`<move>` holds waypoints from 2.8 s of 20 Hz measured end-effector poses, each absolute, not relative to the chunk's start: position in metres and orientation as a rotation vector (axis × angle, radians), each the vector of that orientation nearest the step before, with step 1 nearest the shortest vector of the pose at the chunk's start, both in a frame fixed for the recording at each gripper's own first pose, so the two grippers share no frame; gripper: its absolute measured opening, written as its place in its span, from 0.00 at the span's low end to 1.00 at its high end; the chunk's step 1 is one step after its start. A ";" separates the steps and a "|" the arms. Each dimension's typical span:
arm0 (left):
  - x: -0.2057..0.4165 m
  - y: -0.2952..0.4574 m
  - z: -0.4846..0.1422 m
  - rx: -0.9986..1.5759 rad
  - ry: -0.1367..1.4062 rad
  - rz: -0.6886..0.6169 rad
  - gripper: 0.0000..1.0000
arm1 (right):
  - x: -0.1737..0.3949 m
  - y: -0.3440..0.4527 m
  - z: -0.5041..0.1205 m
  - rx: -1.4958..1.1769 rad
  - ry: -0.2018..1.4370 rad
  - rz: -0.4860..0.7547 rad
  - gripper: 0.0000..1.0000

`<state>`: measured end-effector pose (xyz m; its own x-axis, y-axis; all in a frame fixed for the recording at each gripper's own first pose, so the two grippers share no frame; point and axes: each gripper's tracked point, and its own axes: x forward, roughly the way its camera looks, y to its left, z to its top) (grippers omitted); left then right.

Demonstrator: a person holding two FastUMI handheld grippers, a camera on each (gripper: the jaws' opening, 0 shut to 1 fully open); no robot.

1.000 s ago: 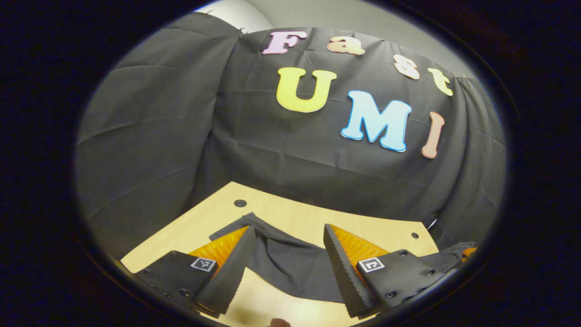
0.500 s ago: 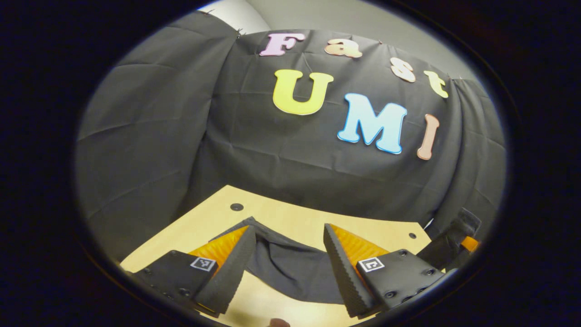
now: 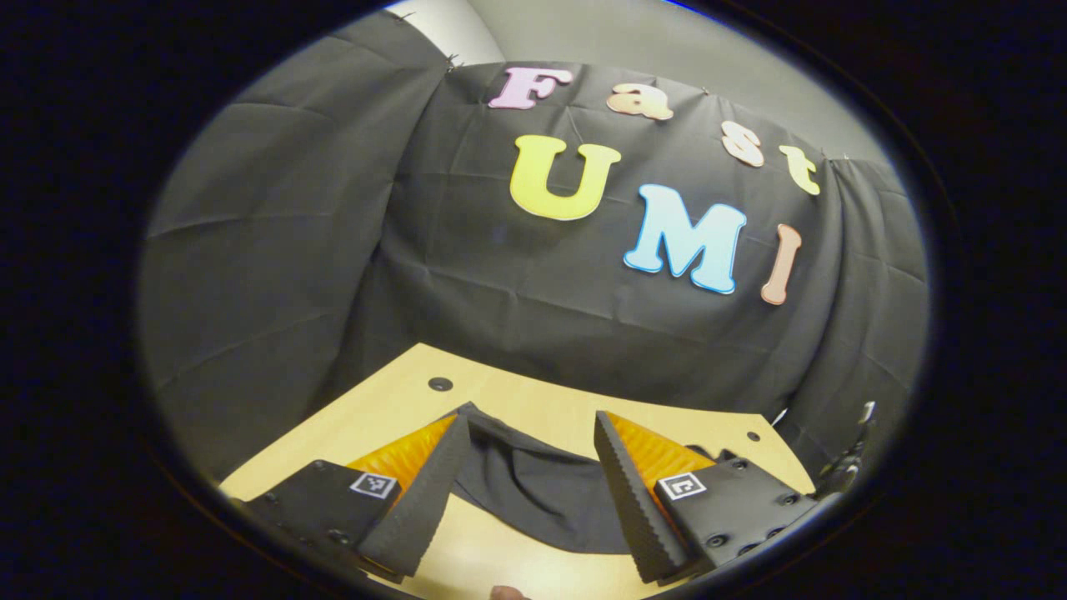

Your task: Grasp the waist and the cuffs of the jeans and fold them to make the two legs overlap; first hold the waist and fold one-third of the jeans toward the cuffs, then hold the cuffs and fold the remaining one-third in the same direction to finish folding.

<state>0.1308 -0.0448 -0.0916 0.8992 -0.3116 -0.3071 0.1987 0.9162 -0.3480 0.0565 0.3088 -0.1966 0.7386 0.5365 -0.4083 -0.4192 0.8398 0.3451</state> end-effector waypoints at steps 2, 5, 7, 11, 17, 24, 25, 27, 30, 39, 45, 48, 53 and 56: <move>0.132 -0.035 -0.103 -0.369 0.404 -0.252 0.98 | 0.048 0.319 -0.216 0.197 0.570 0.558 0.10; 0.139 -0.021 -0.124 -0.458 0.464 -0.215 0.98 | 0.040 0.325 -0.218 0.195 0.594 0.577 0.24; 0.146 -0.012 -0.144 -0.529 0.515 -0.177 0.98 | 0.033 0.325 -0.210 0.212 0.581 0.608 0.50; 0.158 -0.005 -0.195 -0.686 0.653 -0.121 0.98 | 0.032 0.298 -0.179 0.200 0.505 0.559 0.93; 0.197 0.002 -0.275 -0.998 0.859 -0.034 0.98 | 0.033 0.227 -0.121 0.293 0.432 0.417 0.95; 0.224 0.021 -0.344 -1.103 0.935 0.061 0.98 | 0.037 0.161 -0.083 0.297 0.337 0.219 0.96; 0.229 0.020 -0.344 -1.117 0.930 0.048 0.98 | 0.037 0.155 -0.082 0.300 0.334 0.196 0.96; 0.241 0.017 -0.343 -1.125 0.917 0.026 0.97 | 0.037 0.148 -0.081 0.309 0.348 0.164 0.96; 0.256 0.004 -0.348 -1.137 0.923 -0.020 0.94 | 0.036 0.144 -0.080 0.304 0.365 0.142 0.96; 0.284 -0.020 -0.374 -1.318 0.899 -0.027 0.20 | 0.034 0.136 -0.080 0.294 0.402 0.115 0.90; 0.281 -0.021 -0.327 -1.338 0.826 -0.085 0.08 | 0.034 0.125 -0.078 0.287 0.398 0.091 0.90; 0.277 -0.046 -0.262 -1.283 0.734 -0.197 0.09 | 0.032 0.121 -0.075 0.268 0.382 0.105 0.90; 0.230 -0.152 -0.134 -1.113 0.604 -0.424 0.08 | 0.037 0.113 -0.065 0.229 0.310 0.209 0.96; 0.176 -0.238 -0.085 -0.999 0.587 -0.559 0.08 | 0.043 0.104 -0.065 0.226 0.295 0.283 0.96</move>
